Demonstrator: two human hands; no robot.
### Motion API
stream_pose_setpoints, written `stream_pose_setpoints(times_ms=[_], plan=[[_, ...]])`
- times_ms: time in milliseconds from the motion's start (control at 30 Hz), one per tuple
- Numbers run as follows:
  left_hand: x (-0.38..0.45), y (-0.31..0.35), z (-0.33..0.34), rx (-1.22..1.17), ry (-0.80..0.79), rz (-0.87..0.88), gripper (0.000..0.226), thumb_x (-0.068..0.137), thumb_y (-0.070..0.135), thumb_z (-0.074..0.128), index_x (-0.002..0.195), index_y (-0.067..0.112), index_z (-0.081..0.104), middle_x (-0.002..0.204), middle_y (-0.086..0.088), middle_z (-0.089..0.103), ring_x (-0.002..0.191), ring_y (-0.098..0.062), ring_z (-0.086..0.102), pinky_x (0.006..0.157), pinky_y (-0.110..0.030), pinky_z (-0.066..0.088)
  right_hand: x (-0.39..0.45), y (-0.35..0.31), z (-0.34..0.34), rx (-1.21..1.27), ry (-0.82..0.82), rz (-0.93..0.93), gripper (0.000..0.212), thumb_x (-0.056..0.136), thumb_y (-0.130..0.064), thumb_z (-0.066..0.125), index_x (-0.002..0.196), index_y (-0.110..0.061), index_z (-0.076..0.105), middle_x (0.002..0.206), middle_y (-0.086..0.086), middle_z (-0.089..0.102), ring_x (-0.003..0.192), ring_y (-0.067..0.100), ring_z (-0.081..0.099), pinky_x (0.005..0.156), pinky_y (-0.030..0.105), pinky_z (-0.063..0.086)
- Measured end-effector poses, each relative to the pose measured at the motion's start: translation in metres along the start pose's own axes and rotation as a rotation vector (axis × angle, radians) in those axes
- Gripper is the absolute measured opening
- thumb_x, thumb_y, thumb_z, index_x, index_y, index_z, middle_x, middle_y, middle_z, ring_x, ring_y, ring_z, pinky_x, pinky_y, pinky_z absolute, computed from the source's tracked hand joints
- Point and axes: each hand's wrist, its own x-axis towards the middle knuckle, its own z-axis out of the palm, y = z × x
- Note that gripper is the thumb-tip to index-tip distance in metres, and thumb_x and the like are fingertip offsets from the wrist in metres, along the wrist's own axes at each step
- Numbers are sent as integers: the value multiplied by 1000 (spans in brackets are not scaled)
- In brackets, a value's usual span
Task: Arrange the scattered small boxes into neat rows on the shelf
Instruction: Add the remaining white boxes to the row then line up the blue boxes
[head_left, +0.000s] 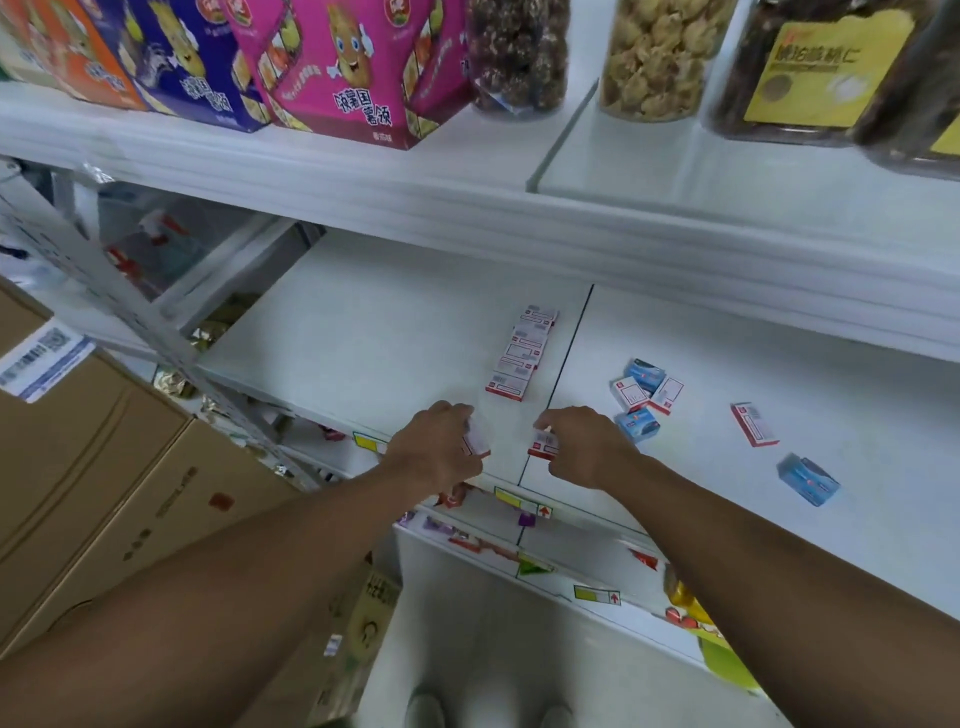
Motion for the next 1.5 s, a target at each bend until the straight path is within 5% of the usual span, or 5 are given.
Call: stream_pose_setpoints(times_ms=[500,733,1100,1233,1500], plan=[[79,-34,23,-39,45,122,81,82,51,81,153,26,50,142,2,59,128,-25,59,100,-42,58,14,-18,35,72,33,238,56,81,-16,78,134,-28,64,127,2,69,109,24,64,81,28,49],[104,-25,45,-74,140,104,71,81,58,78,140,30,52,129,2,65,113,-24,62,82,-41,62,16,-19,42,83,48,264,61,80,-15,78,137,-29,62,129,1,68,114,24,65,86,32,56],[106,-26,76,-235,202,42,78,83,71,70,145,28,50,139,-2,59,123,-28,59,91,-46,62,24,-21,52,87,66,224,63,82,-16,78,141,-28,60,131,2,67,118,25,64,91,34,55],[90,-53,61,-368,199,58,53,103,49,60,148,23,49,148,-5,55,128,-26,62,95,-43,63,28,-37,48,99,62,211,63,83,-20,80,142,-30,59,130,1,66,118,23,64,94,36,58],[80,-113,42,-308,191,120,41,106,29,59,145,18,55,149,-6,56,130,-23,57,108,-43,56,56,-81,65,51,50,147,71,85,-17,75,151,-29,51,138,3,62,125,27,62,102,40,57]])
